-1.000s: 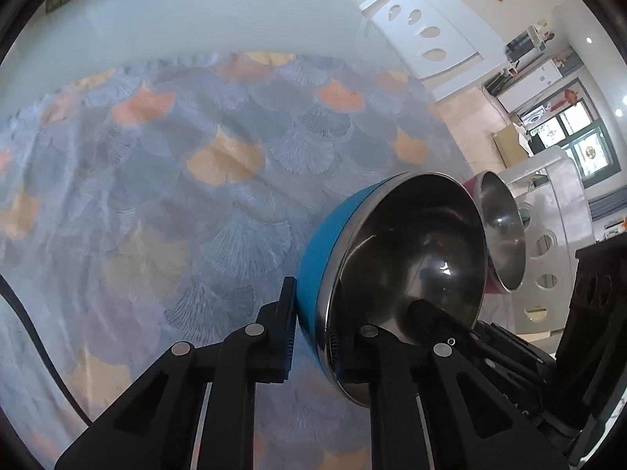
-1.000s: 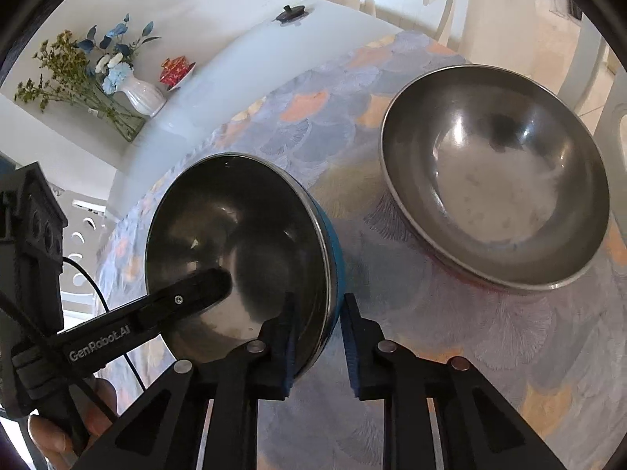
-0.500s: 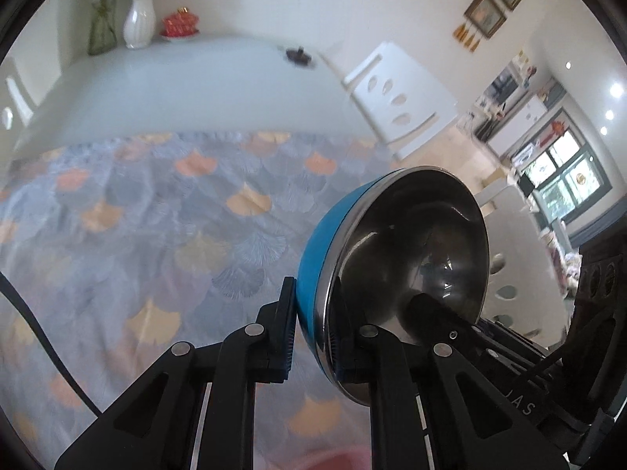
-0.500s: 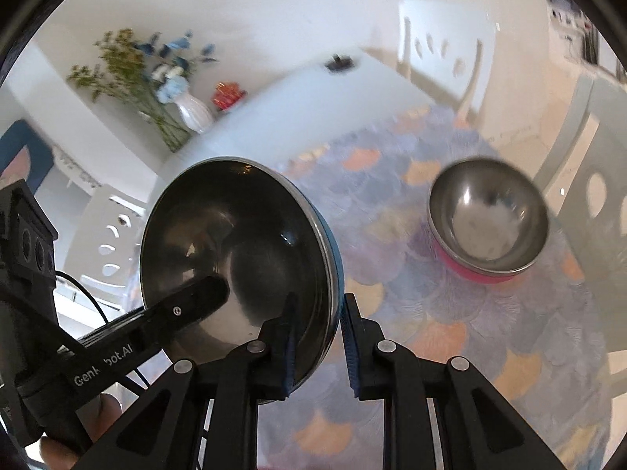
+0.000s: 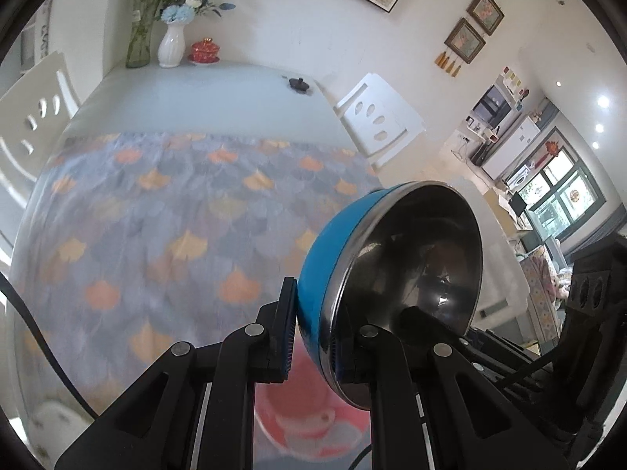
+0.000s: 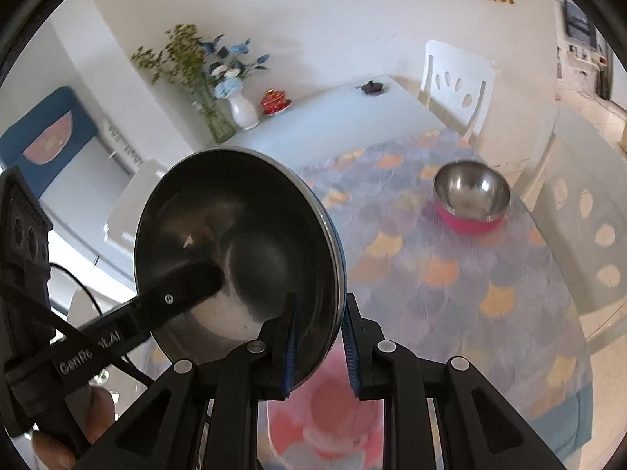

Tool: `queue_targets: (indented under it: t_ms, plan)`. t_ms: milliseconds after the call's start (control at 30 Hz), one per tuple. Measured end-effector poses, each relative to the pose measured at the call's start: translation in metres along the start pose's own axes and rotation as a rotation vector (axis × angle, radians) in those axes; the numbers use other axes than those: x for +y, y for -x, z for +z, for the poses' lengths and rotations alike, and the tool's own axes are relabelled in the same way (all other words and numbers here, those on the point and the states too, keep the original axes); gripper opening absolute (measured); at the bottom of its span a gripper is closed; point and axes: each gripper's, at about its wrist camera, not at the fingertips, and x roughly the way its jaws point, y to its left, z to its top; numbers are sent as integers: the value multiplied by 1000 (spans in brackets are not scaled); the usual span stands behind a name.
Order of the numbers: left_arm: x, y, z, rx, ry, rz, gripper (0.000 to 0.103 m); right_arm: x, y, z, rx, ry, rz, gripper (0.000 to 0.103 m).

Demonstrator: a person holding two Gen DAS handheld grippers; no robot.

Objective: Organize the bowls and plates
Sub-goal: 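Carry the blue steel bowl with the left gripper into the pink bowl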

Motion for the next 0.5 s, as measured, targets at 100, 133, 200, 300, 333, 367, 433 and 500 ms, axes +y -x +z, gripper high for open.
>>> queue_targets:
  t_ms: [100, 133, 200, 300, 333, 367, 433, 500]
  plan:
    - [-4, -2, -25, 33, -8, 12, 12, -8, 4, -25, 46, -9, 4, 20]
    - [-5, -3, -33, 45, -12, 18, 12, -10, 4, -31, 57, -12, -1, 20]
    - [-6, -5, -46, 65, -15, 24, 12, -13, 5, -47, 82, -13, -24, 20]
    - [-5, -11, -67, 99, -16, 39, 12, -13, 1, -65, 129, -4, -63, 20]
    - [-3, -13, -73, 111, -15, 43, 13, -15, -2, -69, 146, -7, -68, 20]
    - [-1, -16, -78, 124, -13, 47, 13, -17, -5, -73, 166, -13, -69, 20]
    - [4, -20, -86, 144, -3, 46, 13, -23, -12, -84, 205, -41, -57, 20]
    - [8, -25, -91, 164, -1, 47, 13, -26, -19, -92, 235, -57, -55, 20]
